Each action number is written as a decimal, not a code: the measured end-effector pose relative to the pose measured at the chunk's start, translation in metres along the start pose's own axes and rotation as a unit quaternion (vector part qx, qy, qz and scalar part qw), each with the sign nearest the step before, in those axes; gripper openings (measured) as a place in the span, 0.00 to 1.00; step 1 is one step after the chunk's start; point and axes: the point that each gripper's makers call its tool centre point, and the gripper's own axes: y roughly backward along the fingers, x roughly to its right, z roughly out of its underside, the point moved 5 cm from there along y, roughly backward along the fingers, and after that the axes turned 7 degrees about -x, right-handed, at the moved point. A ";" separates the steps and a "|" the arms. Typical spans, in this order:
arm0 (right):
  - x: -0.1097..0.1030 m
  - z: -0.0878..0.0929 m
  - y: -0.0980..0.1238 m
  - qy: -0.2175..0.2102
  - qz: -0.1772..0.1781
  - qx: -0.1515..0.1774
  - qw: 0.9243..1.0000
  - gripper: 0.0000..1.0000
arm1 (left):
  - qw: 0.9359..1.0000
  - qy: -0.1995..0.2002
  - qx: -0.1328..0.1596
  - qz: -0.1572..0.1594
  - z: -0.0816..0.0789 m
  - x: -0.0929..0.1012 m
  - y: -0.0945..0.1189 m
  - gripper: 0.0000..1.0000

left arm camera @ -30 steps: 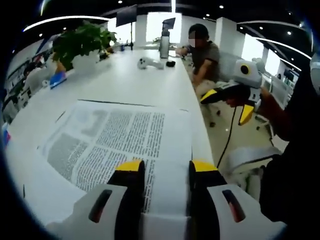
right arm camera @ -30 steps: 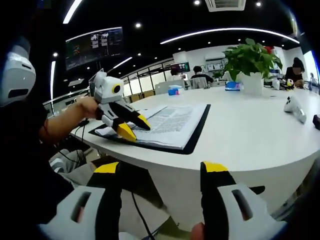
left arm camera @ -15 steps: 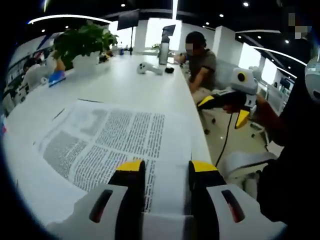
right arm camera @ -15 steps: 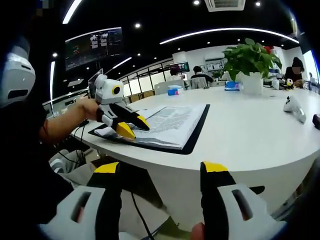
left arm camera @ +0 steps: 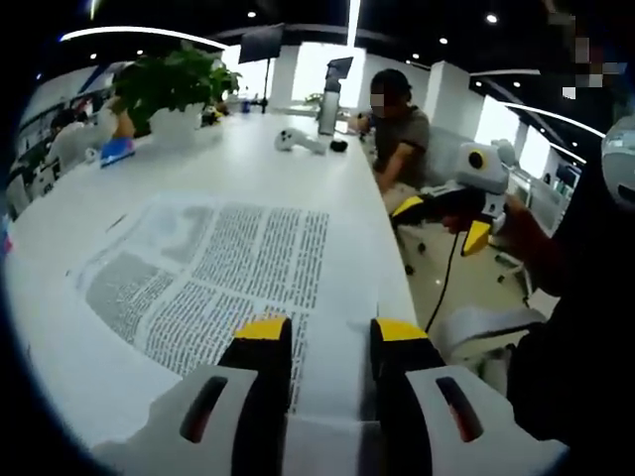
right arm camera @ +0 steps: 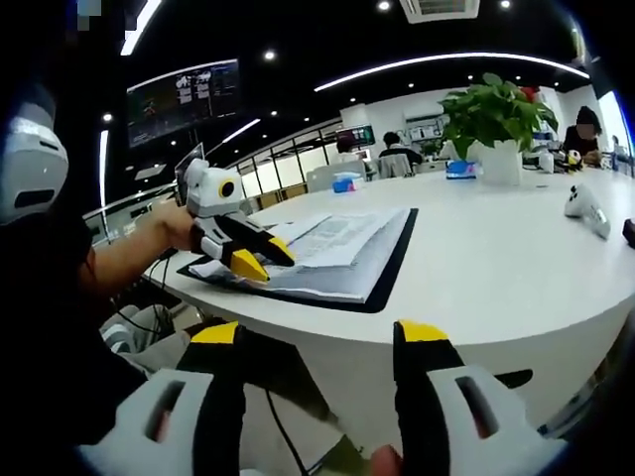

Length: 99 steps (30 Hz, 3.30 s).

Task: Flip through the bound document one page at a time

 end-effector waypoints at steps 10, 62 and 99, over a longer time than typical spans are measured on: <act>-0.006 -0.011 -0.027 -0.035 -0.012 -0.009 0.999 0.52 | 1.000 -0.009 -0.002 -0.004 0.000 0.002 -0.001 0.34; 0.014 -0.028 -0.090 -0.131 0.087 -0.033 0.987 0.01 | 0.996 -0.050 0.019 -0.068 0.005 0.010 -0.003 0.35; 0.007 -0.028 -0.090 -0.119 0.121 -0.050 0.984 0.01 | 0.958 0.051 0.181 -0.216 0.084 0.035 0.171 0.31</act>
